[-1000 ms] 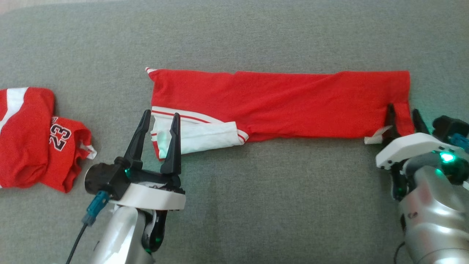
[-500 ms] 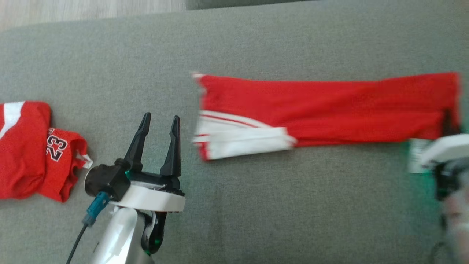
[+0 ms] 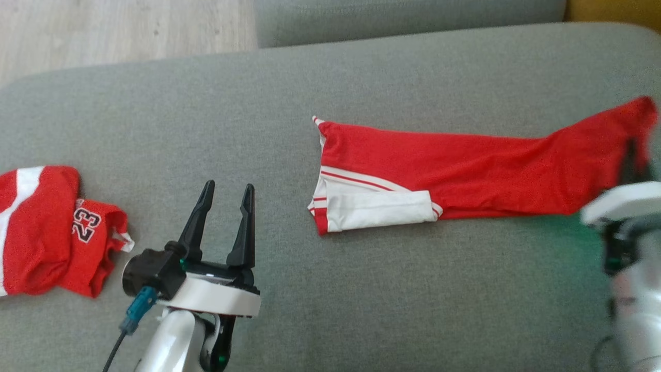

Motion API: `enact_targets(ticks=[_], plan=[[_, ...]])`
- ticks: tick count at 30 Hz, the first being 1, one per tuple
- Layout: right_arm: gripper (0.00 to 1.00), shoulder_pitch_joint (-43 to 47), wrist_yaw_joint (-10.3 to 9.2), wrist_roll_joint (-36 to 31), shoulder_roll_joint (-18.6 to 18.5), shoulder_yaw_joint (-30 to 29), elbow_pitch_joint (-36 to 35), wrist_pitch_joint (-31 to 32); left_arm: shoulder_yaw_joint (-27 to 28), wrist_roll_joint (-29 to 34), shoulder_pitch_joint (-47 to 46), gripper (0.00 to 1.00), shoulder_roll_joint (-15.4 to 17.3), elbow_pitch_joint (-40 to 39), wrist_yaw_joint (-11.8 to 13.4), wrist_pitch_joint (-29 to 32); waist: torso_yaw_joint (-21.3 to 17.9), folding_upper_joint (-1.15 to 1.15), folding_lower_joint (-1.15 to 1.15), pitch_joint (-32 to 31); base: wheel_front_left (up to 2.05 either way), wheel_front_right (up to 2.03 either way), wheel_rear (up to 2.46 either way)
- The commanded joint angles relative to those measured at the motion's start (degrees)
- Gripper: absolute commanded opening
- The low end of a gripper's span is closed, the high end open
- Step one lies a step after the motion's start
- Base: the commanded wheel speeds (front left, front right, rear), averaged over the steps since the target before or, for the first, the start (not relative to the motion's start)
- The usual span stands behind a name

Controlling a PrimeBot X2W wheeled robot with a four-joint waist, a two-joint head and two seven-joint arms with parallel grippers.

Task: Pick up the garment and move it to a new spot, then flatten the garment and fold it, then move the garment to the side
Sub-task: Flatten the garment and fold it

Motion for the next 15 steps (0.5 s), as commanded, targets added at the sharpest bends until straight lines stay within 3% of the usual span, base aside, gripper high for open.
enact_targets(ticks=[1, 9, 15], plan=[[0.0, 0.3, 0.37, 0.4, 0.7, 2.1, -2.5, -0.7, 2.0, -0.5, -0.9, 1.0, 0.6, -1.8, 0.1, -0.3, 0.2, 0.0, 0.01, -0.8, 0.0, 0.0, 0.0], [0.0, 3.3, 0.37, 4.0, 7.7, 12.4, -13.4, 3.0, 2.7, -1.0, 0.7, 1.0, 0.5, -1.9, 0.1, -0.3, 2.0, 0.0, 0.01, -3.8, 0.0, 0.0, 0.0], [0.0, 5.3, 0.37, 11.8, 8.8, 23.9, -19.1, 6.3, 2.3, -1.6, 1.2, 1.0, 0.4, -2.0, 0.1, -0.3, 4.8, 0.0, 0.01, -3.6, 0.0, 0.0, 0.0]])
